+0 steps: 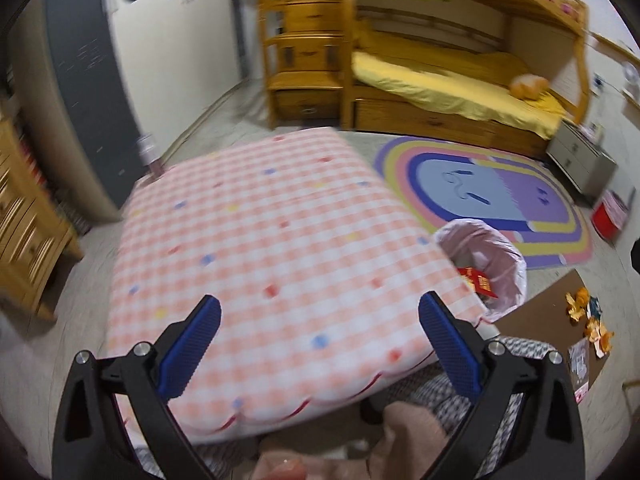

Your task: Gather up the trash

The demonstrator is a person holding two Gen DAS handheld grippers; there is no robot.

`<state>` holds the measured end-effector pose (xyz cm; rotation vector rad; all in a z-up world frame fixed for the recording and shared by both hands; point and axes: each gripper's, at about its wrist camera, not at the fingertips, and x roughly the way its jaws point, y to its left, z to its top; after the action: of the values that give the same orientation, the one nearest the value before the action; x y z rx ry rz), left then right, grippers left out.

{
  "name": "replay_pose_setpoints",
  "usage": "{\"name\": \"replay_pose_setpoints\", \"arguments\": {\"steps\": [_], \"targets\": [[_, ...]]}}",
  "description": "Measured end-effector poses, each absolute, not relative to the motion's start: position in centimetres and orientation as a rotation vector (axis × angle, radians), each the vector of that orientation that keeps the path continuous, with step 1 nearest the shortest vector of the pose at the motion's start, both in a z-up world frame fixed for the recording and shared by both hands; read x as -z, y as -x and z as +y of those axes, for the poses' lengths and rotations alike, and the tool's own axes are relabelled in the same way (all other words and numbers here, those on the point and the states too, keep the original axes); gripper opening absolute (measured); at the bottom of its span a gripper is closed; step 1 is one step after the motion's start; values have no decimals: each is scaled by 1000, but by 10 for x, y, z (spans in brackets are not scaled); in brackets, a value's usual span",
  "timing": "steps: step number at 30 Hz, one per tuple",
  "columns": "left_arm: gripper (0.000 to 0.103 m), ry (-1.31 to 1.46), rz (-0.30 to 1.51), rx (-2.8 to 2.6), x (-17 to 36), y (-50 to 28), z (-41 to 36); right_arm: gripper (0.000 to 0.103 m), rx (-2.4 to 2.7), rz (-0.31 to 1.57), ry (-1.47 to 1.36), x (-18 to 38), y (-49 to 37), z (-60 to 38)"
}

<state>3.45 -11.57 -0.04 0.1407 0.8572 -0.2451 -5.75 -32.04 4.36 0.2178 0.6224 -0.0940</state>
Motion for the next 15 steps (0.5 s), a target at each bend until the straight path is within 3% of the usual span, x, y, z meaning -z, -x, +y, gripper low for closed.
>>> {"name": "replay_pose_setpoints", "arguments": {"steps": [15], "targets": [[96,-97,779,55,-43,29,-25,93,-66,646,-63,-63,70,-237]]}}
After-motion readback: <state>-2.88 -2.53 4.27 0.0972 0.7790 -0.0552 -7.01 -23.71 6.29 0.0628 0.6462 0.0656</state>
